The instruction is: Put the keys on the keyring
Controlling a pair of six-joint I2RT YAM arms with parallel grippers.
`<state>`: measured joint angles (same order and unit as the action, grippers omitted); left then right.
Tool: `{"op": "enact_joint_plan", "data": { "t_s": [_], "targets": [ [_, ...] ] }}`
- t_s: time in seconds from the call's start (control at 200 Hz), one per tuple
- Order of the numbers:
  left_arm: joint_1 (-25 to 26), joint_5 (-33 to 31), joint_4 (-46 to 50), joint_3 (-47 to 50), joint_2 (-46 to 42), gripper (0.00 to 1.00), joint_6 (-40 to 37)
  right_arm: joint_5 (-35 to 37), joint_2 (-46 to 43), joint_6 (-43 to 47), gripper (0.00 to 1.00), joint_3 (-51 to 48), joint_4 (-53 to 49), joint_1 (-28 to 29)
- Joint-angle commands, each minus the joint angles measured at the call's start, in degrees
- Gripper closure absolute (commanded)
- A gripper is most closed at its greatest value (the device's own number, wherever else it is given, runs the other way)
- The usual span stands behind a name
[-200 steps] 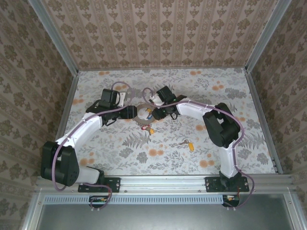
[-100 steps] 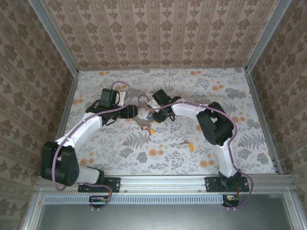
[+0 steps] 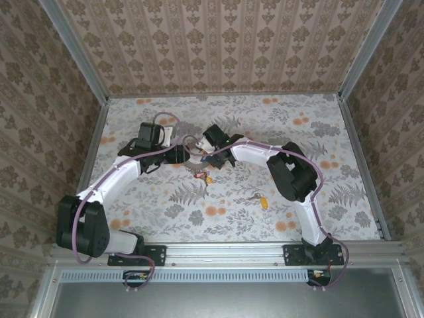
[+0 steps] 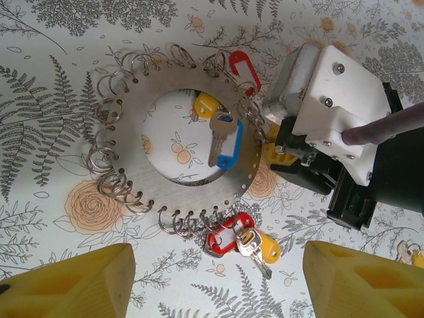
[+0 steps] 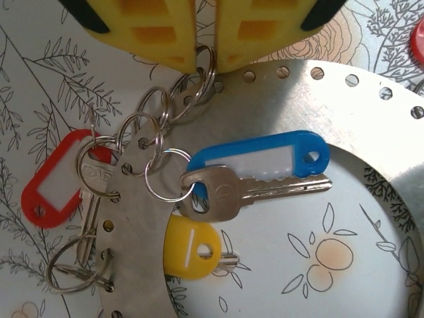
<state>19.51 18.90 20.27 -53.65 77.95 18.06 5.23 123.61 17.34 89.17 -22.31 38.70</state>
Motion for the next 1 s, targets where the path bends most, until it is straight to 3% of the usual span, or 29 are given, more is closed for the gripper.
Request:
{"op": "enact_joint_plan", "data": {
  "t_s": [0.0,0.12,0.575,0.835,0.995],
  "targets": [
    [-0.3,0.2,0.0,1.0,-0.4,0.31,1.1,-0.9,0.3,1.9,0.90,-0.6,-0.4,0.6],
    [-0.3,-0.2,0.3,1.2,-0.7,0.31,1.0,-5.0,-2.0,2.0,1.00,-2.8,1.4,0.8],
    [1.1,-2.6,1.6,1.9,-1.7,0.31,0.5,-19.9,-16.8,-0.9,1.00,-16.2,9.6,0.8],
    [2.6,-3.2,2.4,1.7,-3.6,0.31,0.2,-26.1,-26.3,-4.7,1.00,-21.2,8.8,0.8],
    [4.1,2.0,-1.2,4.0,-10.4,0.34,0.2,-33.4,-34.6,-5.0,1.00,-26.6,13.8,0.7]
  ]
}}
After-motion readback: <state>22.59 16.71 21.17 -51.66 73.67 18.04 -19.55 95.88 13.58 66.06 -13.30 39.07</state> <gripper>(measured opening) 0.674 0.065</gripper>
